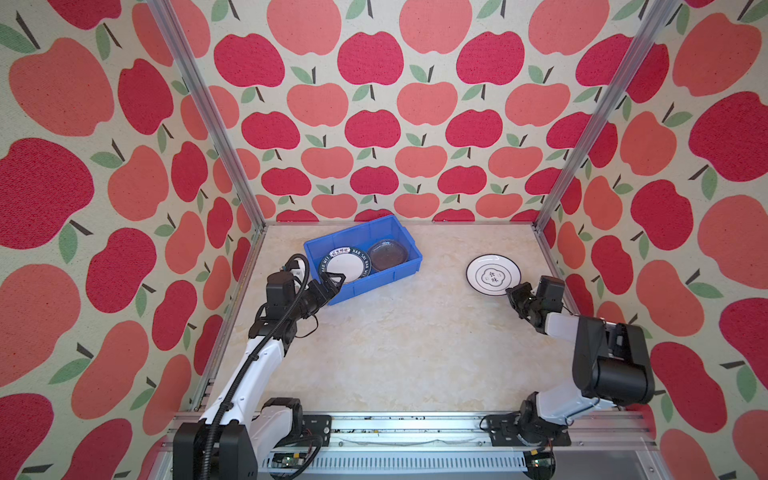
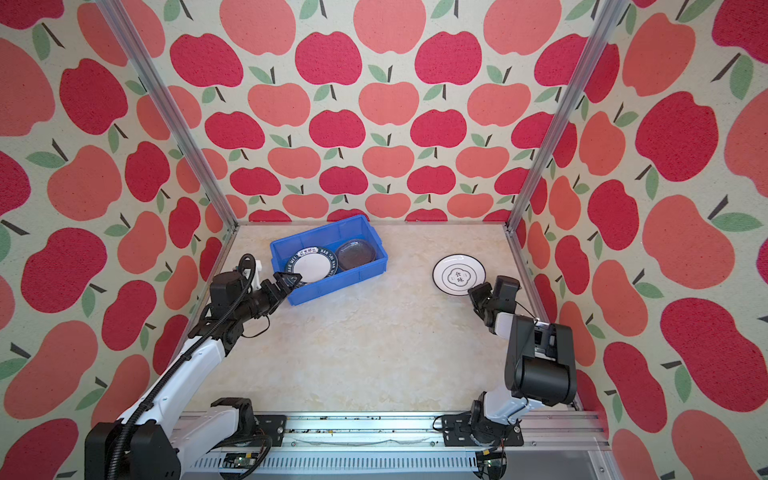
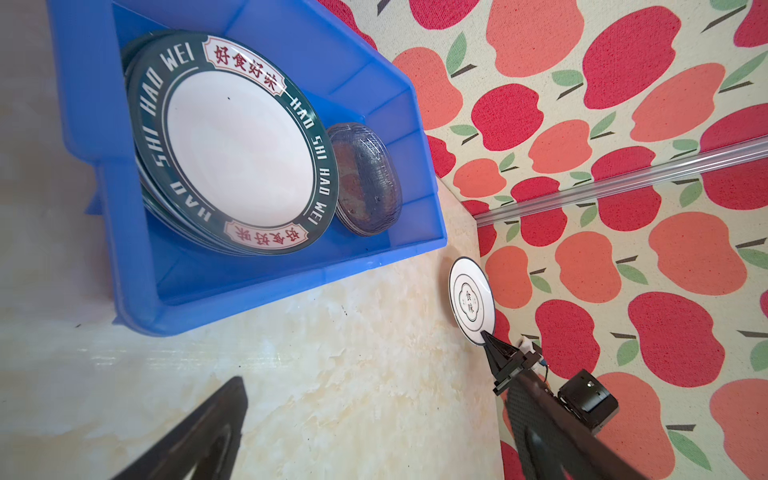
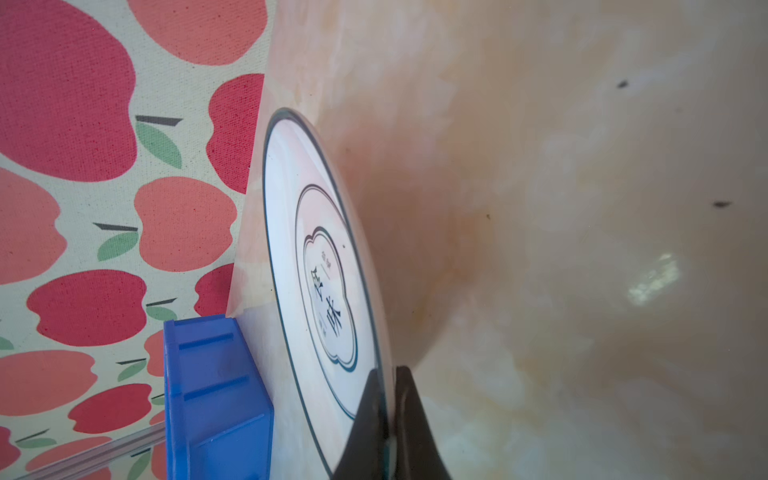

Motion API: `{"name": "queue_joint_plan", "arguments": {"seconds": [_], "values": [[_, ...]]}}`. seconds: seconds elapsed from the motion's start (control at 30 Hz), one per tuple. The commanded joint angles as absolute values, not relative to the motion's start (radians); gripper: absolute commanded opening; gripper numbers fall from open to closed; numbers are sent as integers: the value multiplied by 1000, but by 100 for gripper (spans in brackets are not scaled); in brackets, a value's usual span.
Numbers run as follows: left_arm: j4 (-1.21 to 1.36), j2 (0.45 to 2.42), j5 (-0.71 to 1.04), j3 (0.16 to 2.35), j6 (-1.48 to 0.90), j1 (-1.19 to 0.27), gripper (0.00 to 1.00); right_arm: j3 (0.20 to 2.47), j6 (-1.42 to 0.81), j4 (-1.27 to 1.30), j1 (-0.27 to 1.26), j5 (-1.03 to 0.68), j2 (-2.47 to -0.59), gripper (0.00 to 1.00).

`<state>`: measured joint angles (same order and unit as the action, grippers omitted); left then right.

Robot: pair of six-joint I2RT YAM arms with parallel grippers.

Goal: Place the plates into the plastic bin on the countertop
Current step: 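Lift the white plate upright with the right gripper toward the bin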

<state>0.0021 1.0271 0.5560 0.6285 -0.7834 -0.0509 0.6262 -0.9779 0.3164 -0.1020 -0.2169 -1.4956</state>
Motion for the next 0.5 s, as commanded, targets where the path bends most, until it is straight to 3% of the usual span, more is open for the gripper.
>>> {"name": "queue_joint_plan", "arguments": {"seconds": [0.0,0.2,0.47], "values": [[-29,1018,538,654,-756,-57,99,754,-774,95,-8,-43,-1349,0],[-8,1015,538,644,-767,-57,99,855,-646,-11,142,174,-1203,0],[-32,993,531,650,-755,-55,99,1053,-631,-31,326,188,-1259,0]]}}
